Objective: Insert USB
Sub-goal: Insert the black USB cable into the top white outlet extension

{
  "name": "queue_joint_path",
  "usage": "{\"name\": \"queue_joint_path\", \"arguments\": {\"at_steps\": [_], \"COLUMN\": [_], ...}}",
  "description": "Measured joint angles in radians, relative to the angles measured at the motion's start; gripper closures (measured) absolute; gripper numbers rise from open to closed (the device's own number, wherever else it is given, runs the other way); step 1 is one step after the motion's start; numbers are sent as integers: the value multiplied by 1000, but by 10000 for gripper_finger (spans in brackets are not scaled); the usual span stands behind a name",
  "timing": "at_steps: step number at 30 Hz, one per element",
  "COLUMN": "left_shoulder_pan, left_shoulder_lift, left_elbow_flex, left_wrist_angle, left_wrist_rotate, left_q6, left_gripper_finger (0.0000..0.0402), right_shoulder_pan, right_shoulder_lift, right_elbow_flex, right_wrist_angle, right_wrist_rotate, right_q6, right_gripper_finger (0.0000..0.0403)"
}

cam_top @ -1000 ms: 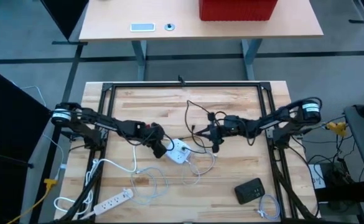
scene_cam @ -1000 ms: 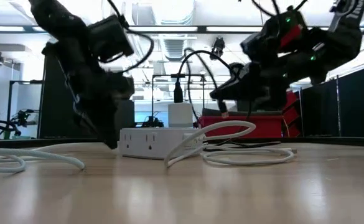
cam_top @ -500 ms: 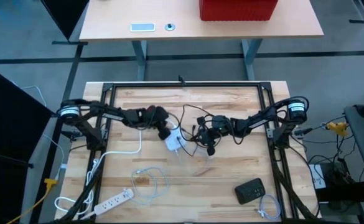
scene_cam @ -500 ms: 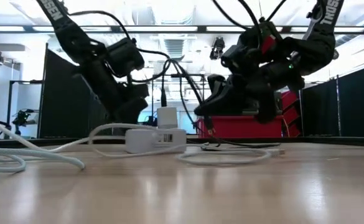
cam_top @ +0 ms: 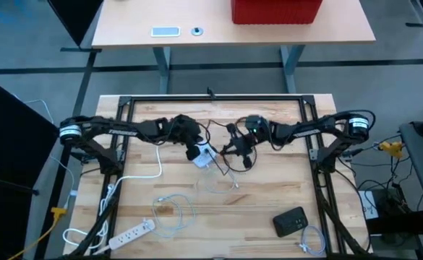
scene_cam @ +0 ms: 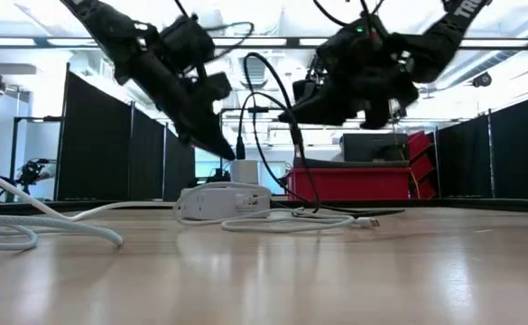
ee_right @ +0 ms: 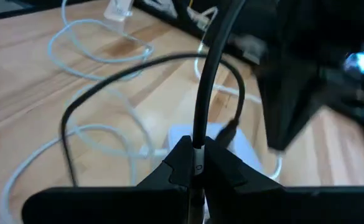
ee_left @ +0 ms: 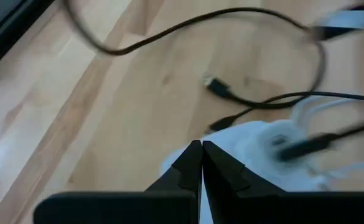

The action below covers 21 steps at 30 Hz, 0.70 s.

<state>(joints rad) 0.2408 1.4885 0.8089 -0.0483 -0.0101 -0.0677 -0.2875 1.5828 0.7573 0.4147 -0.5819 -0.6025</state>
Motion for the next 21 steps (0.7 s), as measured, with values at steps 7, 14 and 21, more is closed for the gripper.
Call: {"name": "queue_joint_path", "arguments": {"at_steps": [7,14,21], "left_shoulder_pan": [-81,-145,-150], "left_shoulder_lift": [-119,-169,-149], "left_elbow_flex": [-1,-2,-2], "left_wrist_angle": [71,257,296], "left_wrist_rotate": [1,31,28], "left_q6": [77,355,469], "left_gripper_finger": [402,401,376], "right_shoulder_pan": [-41,-40,-41], "right_shoulder_lift": [-28,-10,-15], "right_elbow_flex": [126,281,329], "right_wrist_angle": [-290,-532,-558], "right_wrist_rotate": [-160,-213,-215], "right_q6": [-23,56,148], "right_gripper_finger": [394,394,394]}}
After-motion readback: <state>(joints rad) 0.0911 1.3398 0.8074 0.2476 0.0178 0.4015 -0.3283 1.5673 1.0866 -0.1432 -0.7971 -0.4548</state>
